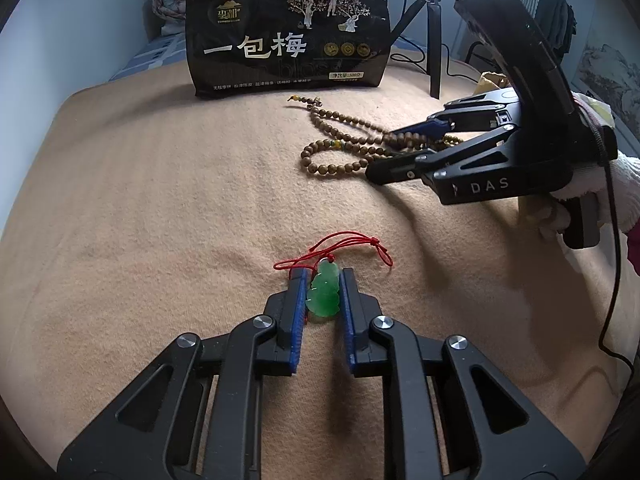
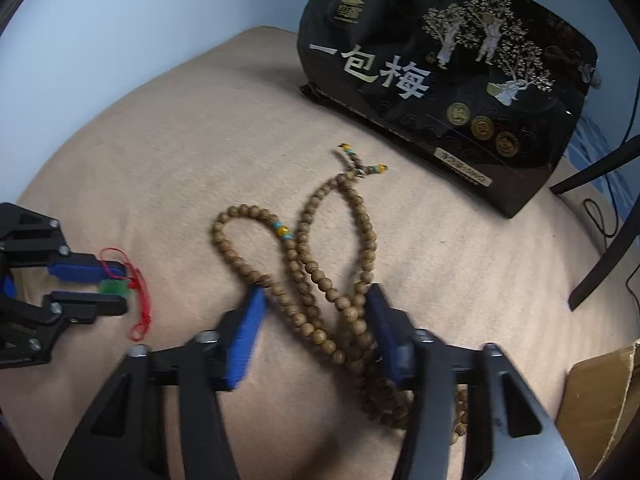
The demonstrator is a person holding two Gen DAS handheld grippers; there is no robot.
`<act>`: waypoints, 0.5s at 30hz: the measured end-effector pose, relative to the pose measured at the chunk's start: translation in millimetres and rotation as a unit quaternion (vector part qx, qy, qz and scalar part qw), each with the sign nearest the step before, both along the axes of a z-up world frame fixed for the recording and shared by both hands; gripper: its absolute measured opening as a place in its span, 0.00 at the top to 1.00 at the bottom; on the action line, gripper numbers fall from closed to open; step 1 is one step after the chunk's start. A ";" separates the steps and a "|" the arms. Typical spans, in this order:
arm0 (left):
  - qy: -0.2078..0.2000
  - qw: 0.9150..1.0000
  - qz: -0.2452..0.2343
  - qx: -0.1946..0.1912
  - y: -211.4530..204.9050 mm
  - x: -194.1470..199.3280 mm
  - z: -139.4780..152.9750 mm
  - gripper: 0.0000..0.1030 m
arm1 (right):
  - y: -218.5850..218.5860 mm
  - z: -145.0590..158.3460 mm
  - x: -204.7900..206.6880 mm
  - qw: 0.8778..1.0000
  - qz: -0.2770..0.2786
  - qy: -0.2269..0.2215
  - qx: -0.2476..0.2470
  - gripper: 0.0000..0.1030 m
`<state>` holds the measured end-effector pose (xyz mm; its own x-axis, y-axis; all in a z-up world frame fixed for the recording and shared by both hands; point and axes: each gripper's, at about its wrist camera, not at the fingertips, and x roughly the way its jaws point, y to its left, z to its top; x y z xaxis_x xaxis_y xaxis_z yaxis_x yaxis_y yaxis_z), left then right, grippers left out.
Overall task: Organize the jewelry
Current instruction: 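Grasp the jade pendant with the left tool while the right tool grasps the wooden bead strand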
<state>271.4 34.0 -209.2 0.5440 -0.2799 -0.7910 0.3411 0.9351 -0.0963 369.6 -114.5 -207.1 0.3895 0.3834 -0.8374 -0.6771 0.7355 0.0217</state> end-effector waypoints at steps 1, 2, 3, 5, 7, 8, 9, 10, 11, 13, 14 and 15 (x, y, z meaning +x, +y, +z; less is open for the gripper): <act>0.000 1.000 0.000 0.001 -0.3 -0.3 0.1 0.86 | 2.5 1.1 -0.5 1.000 0.001 0.002 0.001 0.70; -0.001 1.000 0.001 0.002 -0.6 -0.6 0.2 0.86 | 5.5 2.5 -1.0 1.000 0.002 0.003 0.002 0.77; -0.001 1.000 0.002 0.003 -1.0 -1.0 0.5 0.86 | 8.6 3.8 -1.8 1.000 0.003 0.005 0.003 0.81; -0.002 1.000 0.005 0.004 -1.3 -2.3 1.6 0.86 | 18.3 7.6 -3.6 1.000 0.002 0.007 0.002 0.90; -0.002 1.000 0.008 0.002 -0.8 -4.6 2.5 0.86 | 21.3 9.4 -5.7 1.000 -0.004 0.007 -0.001 0.90; -0.002 1.000 0.010 -0.001 -0.5 -6.3 3.2 0.86 | 22.2 10.8 -8.3 1.000 -0.006 0.008 0.000 0.90; -0.002 1.000 0.012 -0.003 -0.3 -8.5 4.1 0.86 | 22.4 12.7 -9.3 1.000 -0.009 0.010 0.002 0.90; -0.002 1.000 0.013 -0.005 -0.2 -10.4 5.1 0.86 | 23.8 14.8 -10.7 1.000 -0.012 0.012 0.005 0.90; -0.003 1.000 0.015 -0.006 -0.3 -12.7 6.1 0.86 | 23.3 16.4 -10.6 1.000 -0.014 0.012 0.007 0.90; -0.003 1.000 0.017 -0.009 -0.2 -16.3 8.1 0.86 | 21.5 23.2 -13.3 1.000 -0.015 0.010 0.011 0.90; -0.004 1.000 0.018 -0.010 -0.3 -18.0 9.0 0.86 | 21.8 26.4 -17.7 1.000 -0.015 0.008 0.013 0.90; -0.005 1.000 0.020 -0.011 -0.2 -20.1 10.4 0.86 | 19.7 29.2 -18.7 1.000 -0.016 0.006 0.016 0.90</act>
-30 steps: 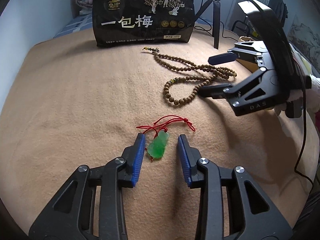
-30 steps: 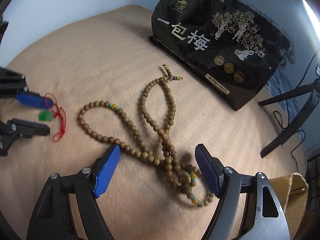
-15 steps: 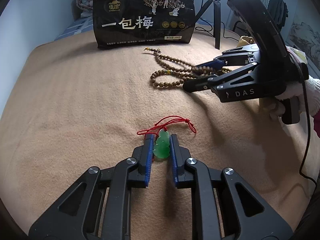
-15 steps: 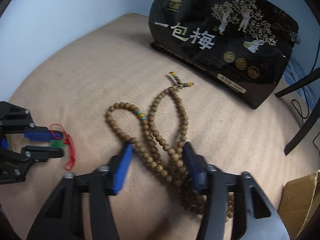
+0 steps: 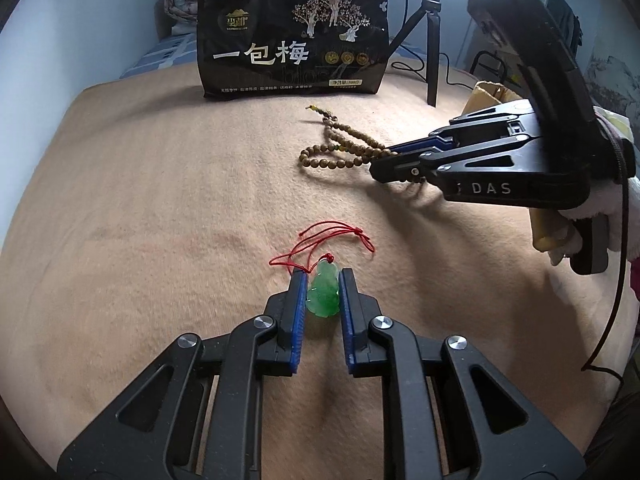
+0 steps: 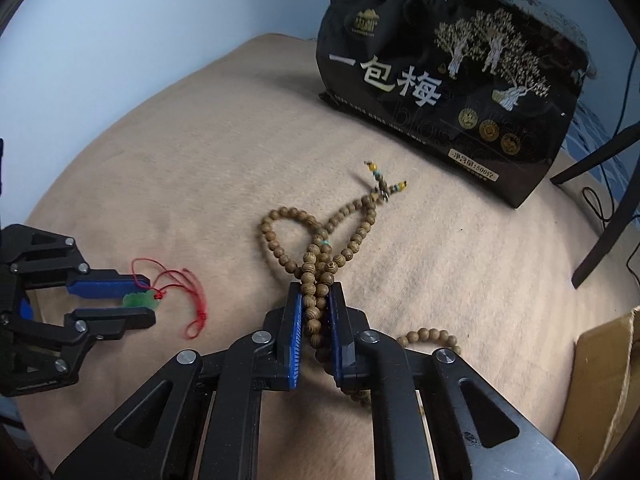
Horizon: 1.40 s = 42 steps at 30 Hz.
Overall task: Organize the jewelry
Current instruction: 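Grasp the jade pendant with the left tool while the right tool grasps the wooden bead strand, then lift and carry the pendant and bead strand with both tools over the box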
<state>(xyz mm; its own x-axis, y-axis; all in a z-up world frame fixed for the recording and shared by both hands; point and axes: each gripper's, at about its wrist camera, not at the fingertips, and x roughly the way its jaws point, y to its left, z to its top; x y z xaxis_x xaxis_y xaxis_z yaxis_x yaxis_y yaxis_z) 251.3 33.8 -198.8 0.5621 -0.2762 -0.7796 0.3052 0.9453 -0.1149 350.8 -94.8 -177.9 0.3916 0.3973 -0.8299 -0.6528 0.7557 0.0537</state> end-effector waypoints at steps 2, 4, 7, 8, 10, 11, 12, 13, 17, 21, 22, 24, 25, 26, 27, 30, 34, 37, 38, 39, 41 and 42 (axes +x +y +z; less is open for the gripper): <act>-0.003 1.000 0.004 -0.002 0.2 -3.9 3.5 0.86 | -3.0 2.1 -6.1 1.000 -0.002 -0.003 0.007 0.90; -0.006 1.000 0.007 -0.005 0.1 -8.6 8.0 0.86 | -4.2 6.8 -12.0 1.000 -0.002 -0.007 0.012 0.90; -0.013 1.000 0.010 -0.007 -0.1 -14.6 16.5 0.86 | -9.6 15.6 -22.1 1.000 -0.004 -0.013 0.017 0.90; -0.015 1.000 0.011 -0.008 -0.4 -16.8 20.0 0.86 | -11.2 19.3 -24.9 1.000 -0.005 -0.016 0.019 0.90; -0.020 1.000 0.012 -0.008 -0.7 -21.5 26.2 0.86 | -16.5 24.3 -33.5 1.000 -0.007 -0.021 0.023 0.90; -0.023 1.000 0.013 -0.009 -1.0 -24.1 30.1 0.86 | -19.2 28.0 -36.5 0.999 -0.009 -0.023 0.025 0.90; -0.027 0.999 0.013 -0.010 -1.3 -27.4 35.8 0.86 | -21.4 32.1 -39.6 0.999 -0.011 -0.026 0.027 0.90; -0.031 0.999 0.014 -0.011 -1.4 -30.1 40.4 0.86 | -24.3 37.3 -43.1 0.999 -0.014 -0.029 0.030 0.90; -0.046 0.999 0.013 -0.015 -3.0 -41.0 59.4 0.86 | -35.3 55.1 -58.8 0.998 -0.018 -0.041 0.036 0.90; -0.060 0.998 0.009 -0.016 -7.5 -51.4 76.6 0.86 | -47.9 71.9 -75.5 0.997 -0.024 -0.052 0.042 0.90; -0.063 0.998 0.008 -0.015 -8.7 -54.0 80.4 0.86 | -52.7 76.6 -81.0 0.997 -0.026 -0.056 0.045 0.90; -0.069 0.997 0.006 -0.015 -13.3 -59.2 89.3 0.86 | -59.9 84.3 -89.5 0.996 -0.029 -0.062 0.048 0.90; -0.073 0.997 0.004 -0.017 -15.8 -62.0 94.3 0.86 | -64.6 89.0 -94.1 0.996 -0.032 -0.066 0.049 0.90; -0.076 0.997 0.002 -0.017 -17.8 -64.4 98.4 0.86 | -68.9 93.3 -98.1 0.996 -0.034 -0.069 0.051 0.90; -0.079 0.997 0.000 -0.018 -19.8 -66.2 102.1 0.86 | -71.7 96.1 -100.4 0.995 -0.036 -0.071 0.052 0.90; -0.090 0.996 -0.007 -0.020 -28.8 -73.0 114.7 0.86 | -85.2 106.3 -110.2 0.994 -0.044 -0.080 0.055 0.90; -0.101 0.994 -0.016 -0.025 -41.4 -80.3 127.5 0.86 | -106.8 117.4 -120.6 0.993 -0.058 -0.087 0.061 0.90; -0.107 0.994 -0.022 -0.029 -51.6 -83.4 136.0 0.86 | -124.4 122.9 -127.5 0.991 -0.073 -0.087 0.065 0.90; -0.109 0.993 -0.023 -0.029 -54.0 -84.0 137.3 0.86 | -131.0 124.7 -129.9 0.991 -0.078 -0.086 0.066 0.90; -0.111 0.993 -0.026 -0.030 -58.5 -85.5 140.4 0.86 | -135.4 125.9 -131.9 0.991 -0.082 -0.087 0.066 0.90; -0.115 0.992 -0.030 -0.031 -64.9 -85.9 143.9 0.86 | -147.0 129.0 -137.4 0.990 -0.092 -0.088 0.067 0.90; -0.118 0.992 -0.033 -0.031 -69.2 -87.0 146.6 0.86 | -151.2 129.8 -139.2 0.989 -0.097 -0.090 0.069 0.90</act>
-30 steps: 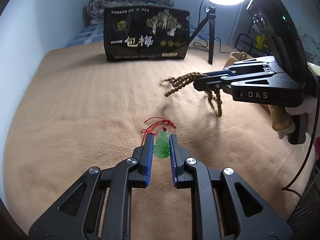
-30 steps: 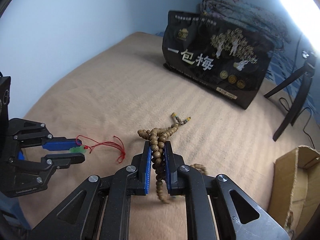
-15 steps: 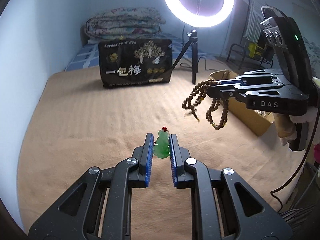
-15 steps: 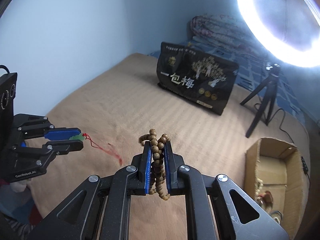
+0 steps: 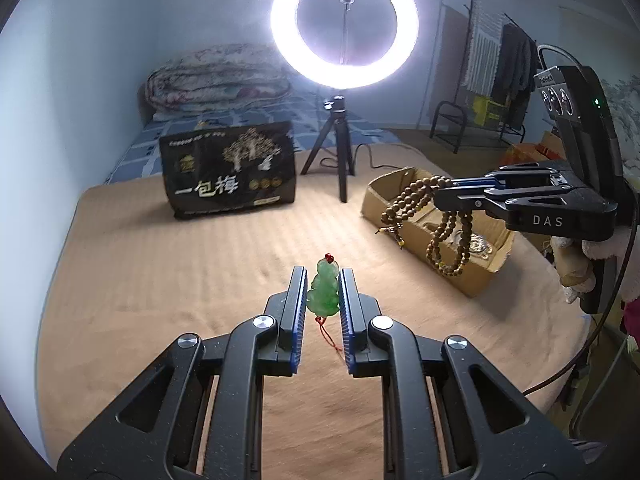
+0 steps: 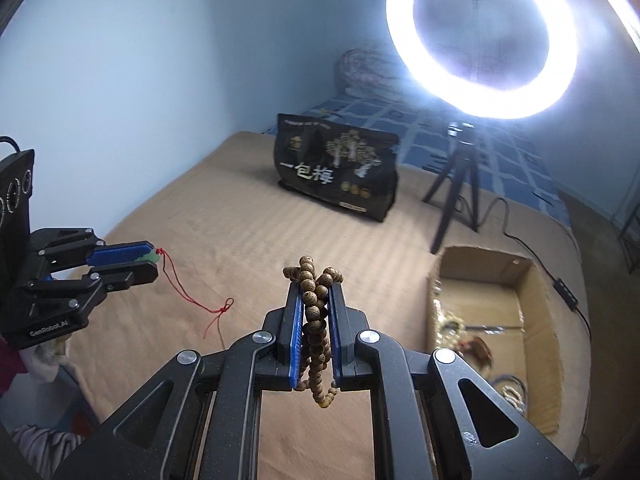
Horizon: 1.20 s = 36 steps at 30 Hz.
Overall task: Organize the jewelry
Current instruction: 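Lift and carry the pendant and bead strand with both tools over the box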
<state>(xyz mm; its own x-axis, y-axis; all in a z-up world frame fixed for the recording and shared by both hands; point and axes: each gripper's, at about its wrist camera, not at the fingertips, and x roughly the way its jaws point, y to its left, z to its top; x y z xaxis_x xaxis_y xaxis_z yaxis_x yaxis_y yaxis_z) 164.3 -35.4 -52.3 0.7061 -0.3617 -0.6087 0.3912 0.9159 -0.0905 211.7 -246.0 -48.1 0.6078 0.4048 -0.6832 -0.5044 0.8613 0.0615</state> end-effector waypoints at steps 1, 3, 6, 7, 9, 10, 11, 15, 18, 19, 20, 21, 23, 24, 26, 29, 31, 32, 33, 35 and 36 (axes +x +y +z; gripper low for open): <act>-0.002 1.000 -0.002 0.001 -3.1 -0.4 1.8 0.86 | -5.8 1.2 -2.2 1.000 -0.005 -0.001 0.001 0.90; -0.008 1.000 -0.008 0.003 -11.8 -3.0 6.4 0.86 | -16.4 3.3 -6.2 1.000 -0.015 -0.002 0.003 0.90; -0.013 1.000 -0.015 0.002 -23.1 -4.4 11.6 0.86 | -33.1 6.0 -14.0 1.000 -0.030 -0.003 0.006 0.90; -0.015 1.000 -0.017 0.001 -26.7 -4.4 12.9 0.86 | -38.5 6.5 -16.2 0.999 -0.034 -0.004 0.007 0.90; -0.018 1.000 -0.022 0.001 -33.8 -3.5 14.3 0.86 | -49.2 7.8 -20.2 0.999 -0.042 -0.006 0.008 0.90; -0.019 1.000 -0.024 0.001 -37.6 -3.8 15.7 0.86 | -54.9 8.9 -21.7 0.999 -0.046 -0.008 0.007 0.90; -0.021 0.999 -0.026 0.002 -41.3 -3.8 16.8 0.86 | -61.3 9.7 -23.5 0.999 -0.051 -0.009 0.007 0.90; -0.028 0.999 -0.034 0.003 -56.1 -0.8 20.4 0.86 | -81.5 12.1 -29.3 0.998 -0.067 -0.013 0.003 0.90; -0.031 0.999 -0.041 0.002 -67.2 2.3 22.6 0.86 | -96.5 13.5 -32.1 0.997 -0.077 -0.015 0.001 0.90; -0.032 0.999 -0.044 0.002 -71.6 3.8 23.6 0.86 | -101.7 13.8 -32.5 0.997 -0.081 -0.016 0.000 0.90; -0.033 0.998 -0.046 0.001 -75.6 4.9 24.6 0.86 | -107.3 14.1 -33.3 0.996 -0.085 -0.017 -0.001 0.90; -0.033 0.998 -0.048 0.000 -79.2 6.0 25.3 0.86 | -111.7 13.8 -32.7 0.996 -0.088 -0.018 -0.002 0.90; -0.034 0.998 -0.054 -0.002 -88.2 9.7 27.1 0.86 | -121.4 13.0 -32.0 0.995 -0.096 -0.018 -0.004 0.90; -0.034 0.998 -0.056 -0.004 -92.3 12.1 27.4 0.86 | -125.2 13.1 -31.8 0.995 -0.098 -0.018 -0.003 0.90; -0.034 0.998 -0.061 -0.006 -101.4 16.6 27.8 0.86 | -135.3 11.3 -29.5 0.994 -0.107 -0.018 -0.003 0.90; -0.034 0.997 -0.066 -0.008 -113.9 23.9 28.0 0.86 | -148.0 7.8 -27.8 0.993 -0.117 -0.016 -0.005 0.90; -0.035 0.997 -0.070 -0.009 -124.8 30.0 28.7 0.86 | -155.5 5.6 -27.5 0.992 -0.123 -0.014 -0.006 0.90; -0.035 0.997 -0.071 -0.009 -128.1 32.6 28.5 0.86 | -159.5 4.0 -27.1 0.992 -0.127 -0.013 -0.005 0.90; -0.035 0.997 -0.073 -0.010 -133.9 36.9 28.9 0.86 | -162.9 3.1 -26.9 0.992 -0.129 -0.013 -0.004 0.90; -0.034 0.996 -0.075 -0.013 -142.4 43.2 29.5 0.86 | -169.4 -0.1 -24.8 0.991 -0.135 -0.011 -0.002 0.90; -0.034 0.996 -0.076 -0.015 -146.3 46.4 30.2 0.86 | -171.6 -1.2 -24.6 0.991 -0.137 -0.010 -0.001 0.90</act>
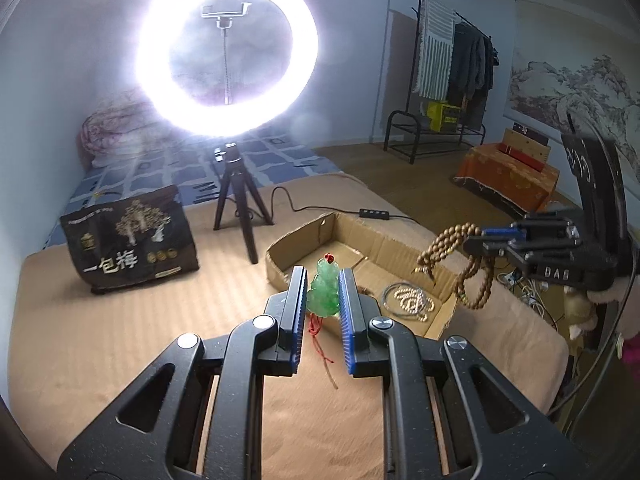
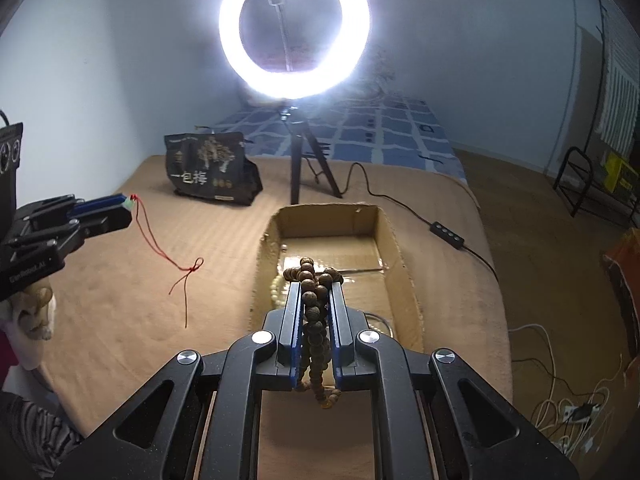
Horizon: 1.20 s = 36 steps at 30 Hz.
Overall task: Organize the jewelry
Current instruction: 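Lift and carry the pendant and bead strand with both tools over the box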
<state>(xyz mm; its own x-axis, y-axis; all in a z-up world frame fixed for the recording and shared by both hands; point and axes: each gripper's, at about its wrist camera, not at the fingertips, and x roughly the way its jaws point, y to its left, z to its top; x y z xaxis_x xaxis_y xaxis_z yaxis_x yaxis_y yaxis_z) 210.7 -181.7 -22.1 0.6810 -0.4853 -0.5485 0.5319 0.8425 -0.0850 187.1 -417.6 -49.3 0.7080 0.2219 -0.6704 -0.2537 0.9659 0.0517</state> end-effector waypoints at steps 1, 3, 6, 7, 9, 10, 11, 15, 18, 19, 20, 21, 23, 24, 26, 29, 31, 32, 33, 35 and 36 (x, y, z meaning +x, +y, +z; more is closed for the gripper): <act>0.000 1.000 -0.001 -0.001 -3.9 2.9 0.7 0.86 | -2.2 -1.3 1.1 1.000 -0.002 0.001 0.001 0.90; -0.001 1.000 -0.003 -0.003 -11.2 9.9 2.3 0.86 | -6.2 -3.7 2.8 1.000 -0.004 0.002 0.002 0.90; -0.006 1.000 -0.005 -0.003 -21.8 19.3 5.7 0.86 | -10.6 -6.7 6.8 1.000 -0.006 0.003 0.004 0.90; -0.008 1.000 -0.006 -0.003 -25.9 23.2 7.2 0.86 | -12.0 -7.5 8.2 1.000 -0.006 0.003 0.004 0.90; -0.010 1.000 -0.008 -0.001 -33.6 30.8 8.7 0.86 | -14.6 -9.8 11.5 1.000 -0.007 0.003 0.006 0.90; -0.011 1.000 -0.009 -0.001 -36.4 33.6 9.1 0.86 | -16.3 -11.1 13.2 1.000 -0.008 0.004 0.007 0.90; -0.011 1.000 -0.010 0.001 -41.4 38.9 9.2 0.86 | -18.0 -12.4 15.2 1.000 -0.009 0.004 0.008 0.90; -0.009 1.000 -0.013 0.002 -55.6 56.0 6.5 0.86 | -22.6 -18.4 21.5 1.000 -0.013 0.007 0.011 0.90; -0.007 1.000 -0.011 0.008 -65.5 69.2 0.4 0.86 | -25.0 -22.8 25.9 1.000 -0.014 0.010 0.012 0.90; -0.006 1.000 -0.010 0.010 -68.3 73.0 -2.4 0.86 | -26.2 -24.2 27.5 1.000 -0.014 0.011 0.012 0.90; -0.003 1.000 -0.009 0.013 -71.9 78.9 -6.5 0.86 | -27.2 -26.0 29.1 1.000 -0.014 0.012 0.013 0.90; -0.001 1.000 -0.008 0.014 -73.8 82.9 -9.8 0.86 | -27.5 -26.6 30.9 1.000 -0.014 0.013 0.013 0.90; 0.004 1.000 -0.005 0.018 -77.9 91.7 -17.6 0.86 | -28.6 -29.8 34.2 1.000 -0.015 0.015 0.012 0.90; 0.007 1.000 -0.003 0.019 -79.0 95.4 -21.2 0.86 | -28.9 -31.5 35.3 1.000 -0.015 0.016 0.012 0.90; 0.014 1.000 0.002 0.019 -80.2 104.0 -28.1 0.86 | -30.1 -36.1 39.1 1.000 -0.018 0.019 0.014 0.90; 0.026 0.999 0.009 0.019 -80.6 116.5 -39.3 0.86 | -31.0 -43.3 44.7 0.999 -0.023 0.026 0.016 0.90; 0.032 0.999 0.012 0.019 -81.4 122.1 -44.9 0.86 | -30.7 -48.8 49.0 0.999 -0.026 0.032 0.016 0.90; 0.034 0.999 0.014 0.021 -81.9 124.8 -48.3 0.86 | -30.5 -51.6 50.6 0.999 -0.027 0.035 0.016 0.90; 0.037 0.999 0.016 0.023 -82.8 127.7 -52.4 0.86 | -30.4 -53.9 52.3 0.999 -0.028 0.037 0.016 0.90; 0.042 0.999 0.018 0.028 -83.8 131.8 -59.0 0.86 | -30.4 -57.5 54.8 0.999 -0.030 0.040 0.016 0.90; 0.044 0.998 0.019 0.030 -84.3 133.1 -62.1 0.86 | -30.3 -59.2 55.9 0.999 -0.032 0.042 0.015 0.90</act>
<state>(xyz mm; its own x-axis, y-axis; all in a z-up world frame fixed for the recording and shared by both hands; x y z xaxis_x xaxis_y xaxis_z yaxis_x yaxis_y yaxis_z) 343.8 -266.0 -84.2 0.6461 -0.4249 -0.6340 0.4924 0.8668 -0.0792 243.0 -448.0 -108.5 0.6636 0.1995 -0.7210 -0.1857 0.9775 0.0996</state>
